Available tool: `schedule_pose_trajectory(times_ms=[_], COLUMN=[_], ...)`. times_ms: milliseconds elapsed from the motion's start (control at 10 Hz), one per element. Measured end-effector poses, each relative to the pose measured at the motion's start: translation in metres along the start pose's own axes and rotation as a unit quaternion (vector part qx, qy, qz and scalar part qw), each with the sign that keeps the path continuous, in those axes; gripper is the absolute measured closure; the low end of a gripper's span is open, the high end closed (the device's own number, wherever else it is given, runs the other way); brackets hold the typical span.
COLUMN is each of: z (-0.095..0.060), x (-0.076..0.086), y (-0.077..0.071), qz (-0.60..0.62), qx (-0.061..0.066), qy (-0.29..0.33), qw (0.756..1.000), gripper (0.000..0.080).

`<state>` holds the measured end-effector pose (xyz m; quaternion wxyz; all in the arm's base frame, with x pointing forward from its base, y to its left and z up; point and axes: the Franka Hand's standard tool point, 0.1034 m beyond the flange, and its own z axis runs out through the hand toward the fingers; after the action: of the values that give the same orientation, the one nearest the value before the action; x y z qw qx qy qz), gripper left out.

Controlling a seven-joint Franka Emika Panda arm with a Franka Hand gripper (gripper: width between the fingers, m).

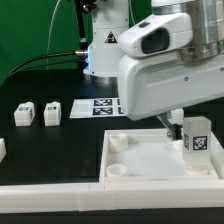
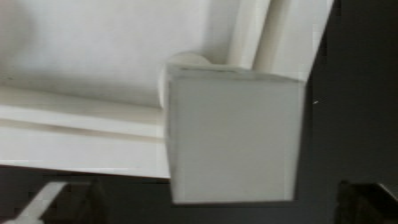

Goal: Assemble one leg

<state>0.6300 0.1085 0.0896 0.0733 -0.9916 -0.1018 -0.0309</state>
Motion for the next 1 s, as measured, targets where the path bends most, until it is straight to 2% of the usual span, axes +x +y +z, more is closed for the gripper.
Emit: schedule_pose_trajectory(times_ms=[400,600,800,1000], z=[0.001,0.007,0.011,0.011], x=[0.0,-0.012,-0.023,-0.023], y=[-0.001,0.01,0.011,0.011], qz=[0.012,0.023,0.024,0.023], qx=[-0.001,-0.004,-0.006,-0.006], qy=[0.004,0.004,0.005,0.005], qw=[1.0,1.0,1.0,1.0], gripper=[0.015,0.015,0.015,0.015])
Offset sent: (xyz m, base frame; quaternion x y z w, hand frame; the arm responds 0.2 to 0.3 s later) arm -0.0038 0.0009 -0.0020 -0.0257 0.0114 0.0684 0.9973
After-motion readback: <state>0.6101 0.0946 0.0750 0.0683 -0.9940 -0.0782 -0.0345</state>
